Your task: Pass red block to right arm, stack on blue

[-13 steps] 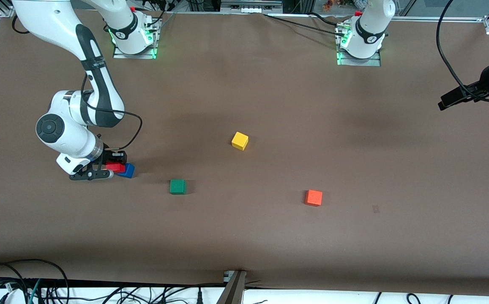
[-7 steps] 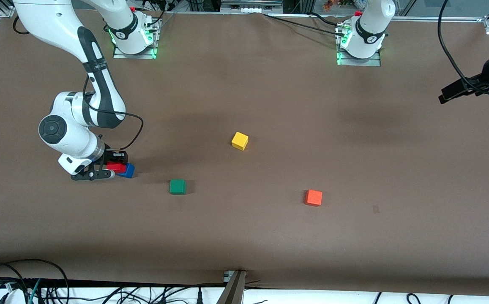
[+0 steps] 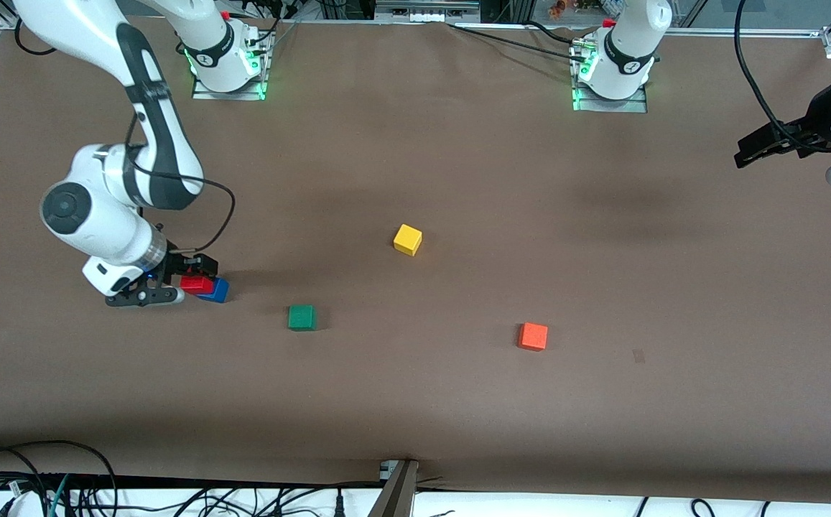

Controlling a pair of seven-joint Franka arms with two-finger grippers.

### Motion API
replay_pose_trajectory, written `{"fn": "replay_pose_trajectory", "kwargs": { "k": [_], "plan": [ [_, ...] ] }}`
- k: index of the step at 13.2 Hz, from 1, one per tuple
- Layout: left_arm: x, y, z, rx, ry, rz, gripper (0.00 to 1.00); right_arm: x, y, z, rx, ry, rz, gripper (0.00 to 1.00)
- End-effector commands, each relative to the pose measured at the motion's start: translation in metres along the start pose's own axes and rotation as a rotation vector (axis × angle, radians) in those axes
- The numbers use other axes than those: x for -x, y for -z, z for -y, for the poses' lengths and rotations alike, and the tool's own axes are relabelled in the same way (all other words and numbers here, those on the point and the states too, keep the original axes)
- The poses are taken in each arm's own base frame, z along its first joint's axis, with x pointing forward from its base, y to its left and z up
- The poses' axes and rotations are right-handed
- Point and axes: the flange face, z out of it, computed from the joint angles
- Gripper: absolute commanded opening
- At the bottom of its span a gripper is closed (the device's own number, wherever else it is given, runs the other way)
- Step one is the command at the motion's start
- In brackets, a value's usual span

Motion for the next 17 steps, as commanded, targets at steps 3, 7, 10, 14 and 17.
{"fn": "replay_pose_trajectory", "kwargs": {
  "k": [3, 7, 10, 14, 17],
  "plan": [
    [-0.005, 0.012, -0.009, 0.009, -0.038, -0.014, 1.0, 0.017, 0.115, -0.011, -0.015, 0.03, 0.061, 1.0],
    [-0.008, 0.016, -0.013, 0.004, -0.034, -0.025, 1.0, 0.031, 0.217, -0.01, 0.037, 0.061, 0.137, 1.0],
    [-0.009, 0.028, -0.014, 0.015, -0.038, -0.049, 1.0, 0.058, 0.258, -0.032, 0.088, 0.055, 0.193, 1.0],
    [-0.01, 0.028, -0.01, 0.016, -0.038, -0.049, 1.0, 0.072, 0.299, -0.061, 0.074, 0.009, 0.086, 1.0],
    [-0.01, 0.028, -0.01, 0.015, -0.04, -0.047, 1.0, 0.078, 0.292, -0.083, 0.024, -0.048, 0.102, 1.0]
  ]
}}
